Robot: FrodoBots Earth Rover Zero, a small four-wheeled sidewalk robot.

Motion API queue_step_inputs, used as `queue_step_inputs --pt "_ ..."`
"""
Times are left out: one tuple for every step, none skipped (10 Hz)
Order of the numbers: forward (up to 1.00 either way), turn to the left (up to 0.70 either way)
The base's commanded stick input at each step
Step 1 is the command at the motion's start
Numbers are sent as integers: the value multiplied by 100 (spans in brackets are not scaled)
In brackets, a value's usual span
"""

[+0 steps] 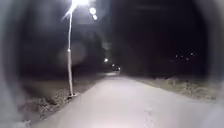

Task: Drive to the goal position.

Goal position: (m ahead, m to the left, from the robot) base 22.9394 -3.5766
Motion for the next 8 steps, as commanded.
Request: queue_step_inputs --pt "70 0" --pt "70 0" --pt "70 0" --pt "70 0" --pt "70 0" --pt "70 0" --pt "70 0" --pt "70 0"
